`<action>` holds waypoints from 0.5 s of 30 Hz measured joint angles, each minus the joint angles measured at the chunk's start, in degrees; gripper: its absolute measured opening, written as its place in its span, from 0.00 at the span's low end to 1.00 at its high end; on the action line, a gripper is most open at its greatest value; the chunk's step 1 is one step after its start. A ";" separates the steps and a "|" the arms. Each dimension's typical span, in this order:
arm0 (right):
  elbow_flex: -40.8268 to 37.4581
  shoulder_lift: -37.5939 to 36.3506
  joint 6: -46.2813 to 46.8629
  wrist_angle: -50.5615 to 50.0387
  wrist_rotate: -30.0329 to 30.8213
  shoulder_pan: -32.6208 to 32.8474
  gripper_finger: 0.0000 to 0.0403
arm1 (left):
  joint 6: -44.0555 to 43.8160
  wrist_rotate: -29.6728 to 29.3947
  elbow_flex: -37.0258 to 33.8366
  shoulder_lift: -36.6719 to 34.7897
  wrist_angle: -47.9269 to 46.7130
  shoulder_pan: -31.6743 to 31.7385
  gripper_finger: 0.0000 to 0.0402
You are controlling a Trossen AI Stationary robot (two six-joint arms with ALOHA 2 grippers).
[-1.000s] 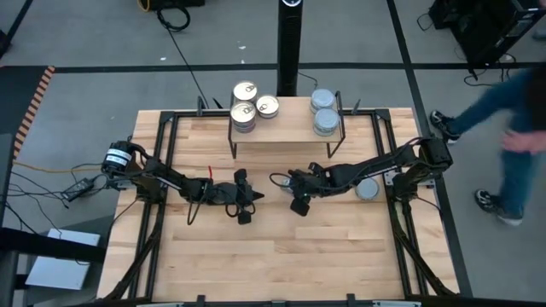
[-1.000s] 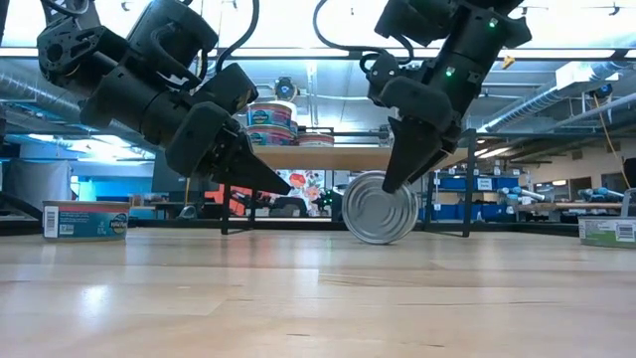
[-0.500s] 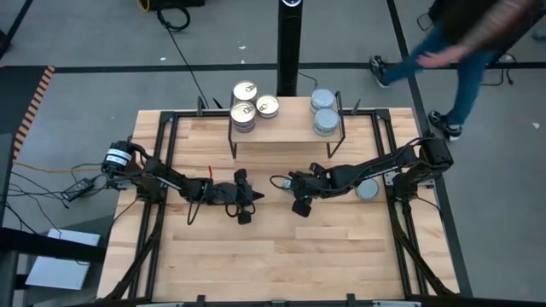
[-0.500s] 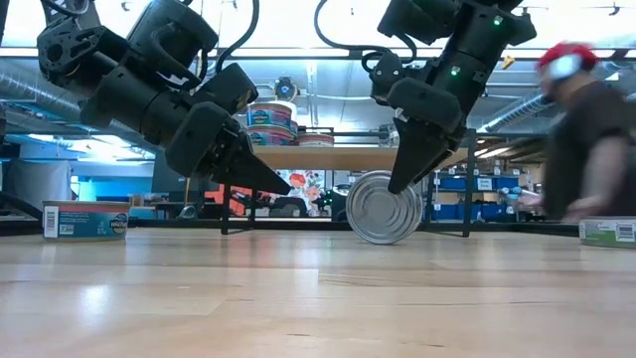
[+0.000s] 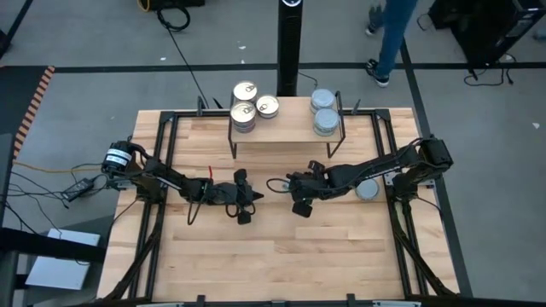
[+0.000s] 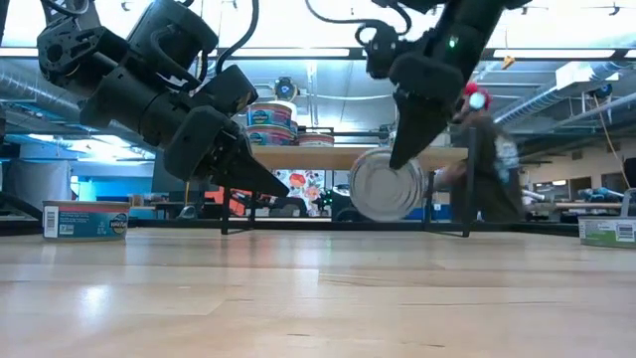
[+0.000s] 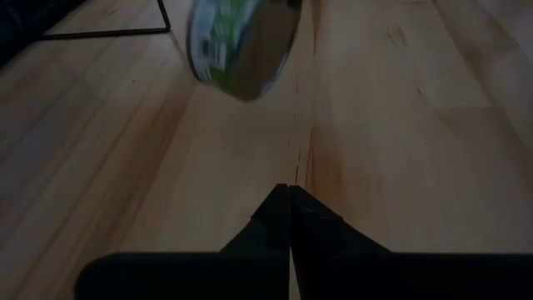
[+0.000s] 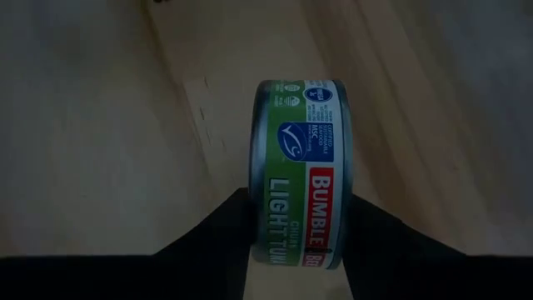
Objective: Stack canned seafood by type on shelf
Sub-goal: Put the green tuna can on the shelf
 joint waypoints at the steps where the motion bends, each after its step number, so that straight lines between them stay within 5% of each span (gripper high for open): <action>1: 1.02 0.00 -0.14 -1.18 0.57 0.37 0.39 | 0.56 0.00 0.00 0.00 -0.17 0.00 0.01; 15: 15.92 -0.07 -9.60 -12.95 14.37 5.40 0.39 | 1.37 1.04 -4.79 -1.97 6.60 0.02 0.00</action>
